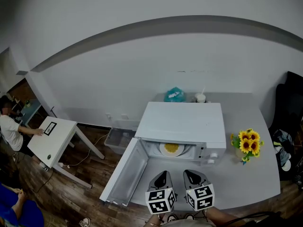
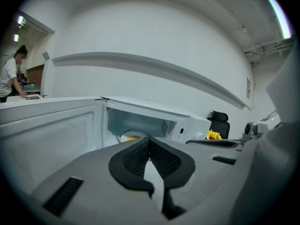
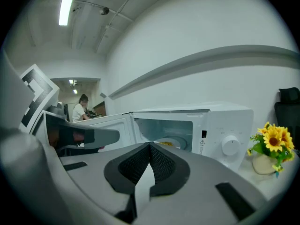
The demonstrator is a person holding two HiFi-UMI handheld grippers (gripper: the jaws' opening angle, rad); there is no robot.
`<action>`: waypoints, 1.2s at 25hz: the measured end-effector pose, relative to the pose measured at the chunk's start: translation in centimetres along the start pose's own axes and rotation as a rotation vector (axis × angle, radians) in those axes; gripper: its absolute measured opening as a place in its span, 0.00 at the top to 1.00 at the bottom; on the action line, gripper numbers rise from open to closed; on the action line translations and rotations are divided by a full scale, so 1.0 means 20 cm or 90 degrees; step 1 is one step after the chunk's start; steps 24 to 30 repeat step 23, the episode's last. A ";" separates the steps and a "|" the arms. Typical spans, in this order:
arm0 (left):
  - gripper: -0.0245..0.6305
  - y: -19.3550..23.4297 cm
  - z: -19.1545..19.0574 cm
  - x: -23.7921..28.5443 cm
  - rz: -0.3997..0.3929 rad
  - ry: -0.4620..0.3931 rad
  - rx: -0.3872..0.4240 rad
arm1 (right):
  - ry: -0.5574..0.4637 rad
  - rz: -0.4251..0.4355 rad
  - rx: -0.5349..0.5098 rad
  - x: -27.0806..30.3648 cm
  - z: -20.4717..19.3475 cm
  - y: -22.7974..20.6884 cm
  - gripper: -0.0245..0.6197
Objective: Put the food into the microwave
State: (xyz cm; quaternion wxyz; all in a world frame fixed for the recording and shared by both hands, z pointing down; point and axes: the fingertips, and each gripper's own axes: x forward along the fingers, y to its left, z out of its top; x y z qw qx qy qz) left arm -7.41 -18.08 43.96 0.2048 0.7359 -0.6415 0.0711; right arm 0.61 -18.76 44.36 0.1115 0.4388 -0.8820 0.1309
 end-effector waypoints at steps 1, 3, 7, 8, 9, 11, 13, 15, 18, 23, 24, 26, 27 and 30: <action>0.96 0.00 0.00 0.00 0.000 0.000 -0.001 | -0.002 -0.001 0.000 0.00 0.00 0.00 0.94; 0.96 0.01 0.00 -0.01 0.000 0.000 -0.005 | -0.005 -0.004 0.006 -0.01 0.01 0.00 0.94; 0.96 0.02 0.00 -0.02 -0.001 0.000 -0.009 | -0.002 -0.013 0.007 -0.02 0.01 -0.01 0.94; 0.96 0.01 0.00 -0.02 -0.001 0.000 -0.010 | 0.000 -0.015 0.004 -0.02 0.01 -0.01 0.94; 0.96 0.01 0.00 -0.02 -0.001 0.000 -0.011 | 0.001 -0.017 0.002 -0.02 0.00 -0.01 0.94; 0.96 0.01 -0.01 -0.03 -0.002 0.001 -0.012 | 0.002 -0.020 0.003 -0.03 0.00 -0.01 0.94; 0.96 0.01 -0.02 -0.03 -0.003 0.004 -0.012 | 0.003 -0.023 0.005 -0.04 -0.01 -0.01 0.94; 0.96 0.00 -0.03 -0.04 -0.005 0.006 -0.013 | 0.003 -0.028 0.005 -0.05 -0.01 -0.01 0.94; 0.96 0.00 -0.04 -0.05 -0.007 0.009 -0.013 | 0.002 -0.036 0.002 -0.06 -0.01 -0.01 0.94; 0.96 0.00 -0.05 -0.05 -0.008 0.010 -0.014 | 0.001 -0.047 0.002 -0.07 -0.02 -0.02 0.94; 0.96 0.00 -0.05 -0.05 -0.008 0.010 -0.014 | 0.001 -0.047 0.002 -0.07 -0.02 -0.02 0.94; 0.96 0.00 -0.05 -0.05 -0.008 0.010 -0.014 | 0.001 -0.047 0.002 -0.07 -0.02 -0.02 0.94; 0.96 0.00 -0.05 -0.05 -0.008 0.010 -0.014 | 0.001 -0.047 0.002 -0.07 -0.02 -0.02 0.94; 0.96 0.00 -0.05 -0.05 -0.008 0.010 -0.014 | 0.001 -0.047 0.002 -0.07 -0.02 -0.02 0.94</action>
